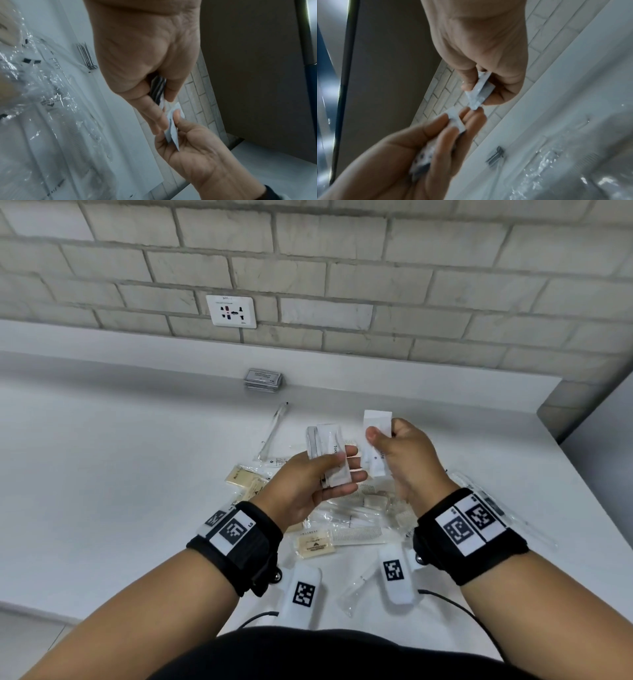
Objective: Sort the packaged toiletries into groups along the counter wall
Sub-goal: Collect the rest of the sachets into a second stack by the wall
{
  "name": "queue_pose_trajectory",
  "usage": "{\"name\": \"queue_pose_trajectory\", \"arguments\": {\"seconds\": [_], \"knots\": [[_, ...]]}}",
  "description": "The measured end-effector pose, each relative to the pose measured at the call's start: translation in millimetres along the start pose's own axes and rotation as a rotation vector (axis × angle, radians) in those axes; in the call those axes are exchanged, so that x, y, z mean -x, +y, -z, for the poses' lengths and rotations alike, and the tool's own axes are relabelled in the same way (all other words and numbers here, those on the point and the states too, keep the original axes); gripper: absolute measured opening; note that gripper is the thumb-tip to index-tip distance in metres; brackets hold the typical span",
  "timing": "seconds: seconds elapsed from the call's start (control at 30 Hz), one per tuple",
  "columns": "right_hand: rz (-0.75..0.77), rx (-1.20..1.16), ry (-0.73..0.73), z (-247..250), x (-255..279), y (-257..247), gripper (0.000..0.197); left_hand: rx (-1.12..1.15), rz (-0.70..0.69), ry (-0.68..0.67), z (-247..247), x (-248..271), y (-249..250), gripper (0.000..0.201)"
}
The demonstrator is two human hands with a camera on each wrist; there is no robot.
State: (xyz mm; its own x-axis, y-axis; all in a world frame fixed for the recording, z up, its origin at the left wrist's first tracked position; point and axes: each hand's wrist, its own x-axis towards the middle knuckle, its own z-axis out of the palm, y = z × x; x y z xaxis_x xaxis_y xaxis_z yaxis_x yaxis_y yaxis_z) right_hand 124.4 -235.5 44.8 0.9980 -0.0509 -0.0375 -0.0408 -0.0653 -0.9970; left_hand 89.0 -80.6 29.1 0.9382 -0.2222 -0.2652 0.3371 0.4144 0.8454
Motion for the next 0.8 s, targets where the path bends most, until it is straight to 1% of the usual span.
{"name": "queue_pose_trajectory", "arguments": {"seconds": [0.07, 0.1, 0.17, 0.23, 0.27, 0.37, 0.43, 0.47, 0.53, 0.6, 0.63, 0.7, 0.8], "knots": [[-0.015, -0.082, -0.011, 5, -1, -7, 0.004, -0.038, -0.019, 0.029, 2, 0, 1, 0.025], [-0.029, -0.141, -0.048, 5, 2, -12, 0.004, -0.040, -0.029, 0.063, 3, -1, 2, 0.025], [-0.051, -0.211, -0.141, 1, 5, -16, 0.010, -0.032, -0.054, 0.106, 3, -3, 4, 0.018], [-0.043, -0.180, -0.229, -7, 12, -16, 0.015, -0.039, -0.077, 0.092, 3, -4, 5, 0.016], [-0.041, -0.141, -0.234, -10, 12, -14, 0.015, -0.052, -0.086, 0.070, 2, -5, 5, 0.018], [-0.030, -0.058, -0.169, -13, 11, -7, 0.012, -0.090, -0.066, 0.004, 1, -4, 6, 0.020], [-0.029, -0.018, -0.108, -11, 3, -2, 0.021, -0.055, -0.042, 0.014, 2, -3, 8, 0.013], [-0.029, 0.001, -0.073, -8, -1, 1, 0.024, -0.020, -0.032, 0.018, 3, -3, 9, 0.013], [-0.033, -0.011, -0.011, -1, -8, 4, 0.017, -0.003, -0.017, -0.007, 6, -3, 10, 0.020], [-0.046, -0.066, 0.002, 7, -12, 1, 0.009, -0.065, -0.004, -0.019, 9, -2, 11, 0.023], [-0.049, -0.107, -0.028, 11, -13, -4, 0.009, -0.107, 0.006, -0.008, 11, -2, 12, 0.022], [-0.015, -0.136, -0.135, 15, -16, -15, 0.013, -0.224, 0.011, 0.028, 15, -3, 14, 0.017], [0.055, 0.039, -0.257, 12, -21, -31, 0.013, -0.462, 0.004, 0.036, 17, -6, 18, 0.011]]}}
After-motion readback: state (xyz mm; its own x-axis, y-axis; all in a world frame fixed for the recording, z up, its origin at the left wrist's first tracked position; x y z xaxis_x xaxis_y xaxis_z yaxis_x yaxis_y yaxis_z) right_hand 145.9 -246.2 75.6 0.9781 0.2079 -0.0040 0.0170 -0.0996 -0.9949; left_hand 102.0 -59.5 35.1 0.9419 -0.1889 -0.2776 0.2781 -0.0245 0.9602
